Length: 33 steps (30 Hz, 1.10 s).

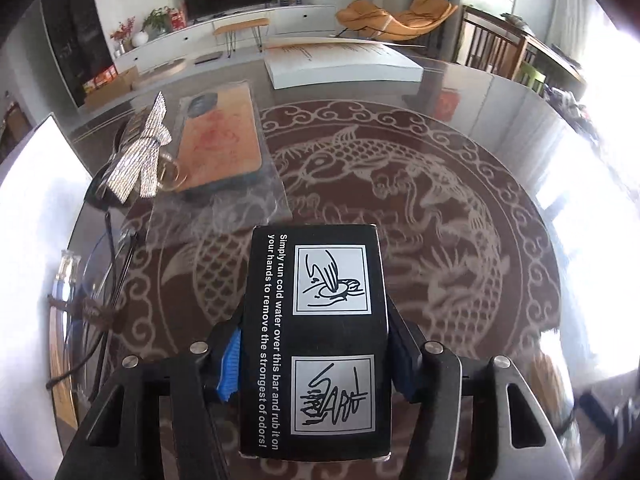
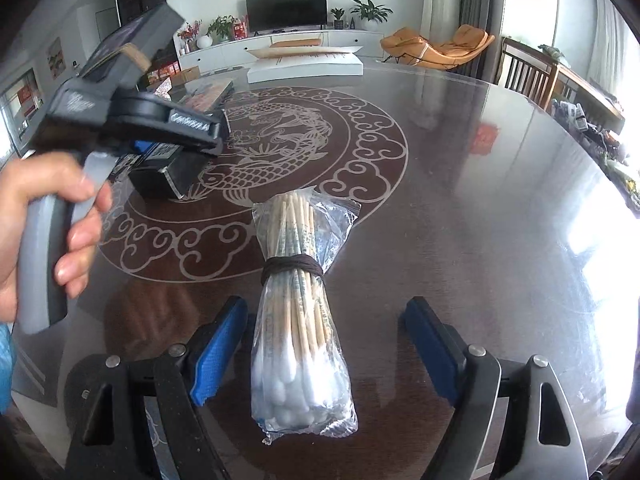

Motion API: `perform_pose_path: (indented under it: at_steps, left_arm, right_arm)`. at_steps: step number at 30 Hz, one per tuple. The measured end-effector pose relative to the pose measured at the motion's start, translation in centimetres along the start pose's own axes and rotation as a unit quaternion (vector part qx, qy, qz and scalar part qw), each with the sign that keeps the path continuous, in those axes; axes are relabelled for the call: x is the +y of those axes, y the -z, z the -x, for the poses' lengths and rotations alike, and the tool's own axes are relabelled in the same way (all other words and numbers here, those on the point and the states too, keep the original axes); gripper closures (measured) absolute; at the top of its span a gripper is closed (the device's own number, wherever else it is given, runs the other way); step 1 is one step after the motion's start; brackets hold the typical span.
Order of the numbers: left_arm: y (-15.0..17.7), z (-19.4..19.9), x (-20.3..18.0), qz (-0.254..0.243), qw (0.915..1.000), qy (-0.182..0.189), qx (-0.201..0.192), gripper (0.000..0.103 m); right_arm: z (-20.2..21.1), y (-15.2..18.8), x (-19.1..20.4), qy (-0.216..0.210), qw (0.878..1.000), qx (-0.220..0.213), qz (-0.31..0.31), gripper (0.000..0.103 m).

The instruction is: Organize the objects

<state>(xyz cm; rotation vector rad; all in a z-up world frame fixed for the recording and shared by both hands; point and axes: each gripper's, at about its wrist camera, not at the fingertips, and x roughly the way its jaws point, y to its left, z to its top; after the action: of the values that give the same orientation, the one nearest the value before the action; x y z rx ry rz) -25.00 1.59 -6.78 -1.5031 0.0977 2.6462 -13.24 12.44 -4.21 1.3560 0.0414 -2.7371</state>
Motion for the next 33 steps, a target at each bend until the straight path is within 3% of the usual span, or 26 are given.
perform_pose_path:
  at_steps: [5,8,9,10,12,16,23,33]
  left_arm:
    - [7.3,4.4,1.5,-0.055,0.9979,0.035,-0.009,0.045]
    - [10.0,6.1,2.7,-0.067,0.9966,0.044,-0.018,0.044]
    - [11.0,6.6,2.8,-0.068,0.9965,0.044,-0.021,0.041]
    - [11.4,6.8,3.1,-0.068,0.9964,0.045,-0.024,0.032]
    - [11.9,6.8,3.4,-0.064,0.9967,0.042,-0.027,0.017]
    - [12.4,6.7,3.5,-0.055,0.9971,0.037,-0.038,0.007]
    - [12.0,6.0,3.4,-0.05,0.9975,0.034,-0.036,0.0]
    - [11.9,6.0,3.4,-0.048,0.9977,0.032,-0.035,0.0]
  right_arm:
    - [-0.1,0.1,0.2,0.007,1.0,0.002,0.006,0.02]
    - [-0.1,0.1,0.1,0.008,1.0,0.004,0.005,0.018]
    - [-0.1,0.1,0.0,0.009,1.0,0.005,0.004,0.017]
    - [-0.1,0.1,0.0,0.01,1.0,0.005,0.003,0.017]
    - [-0.1,0.1,-0.1,0.012,1.0,0.006,0.001,0.015]
    - [-0.1,0.2,-0.2,0.015,1.0,0.008,-0.003,0.013]
    - [-0.1,0.2,-0.4,0.018,1.0,0.01,-0.005,0.011]
    - [-0.2,0.2,-0.4,0.018,1.0,0.01,-0.005,0.01]
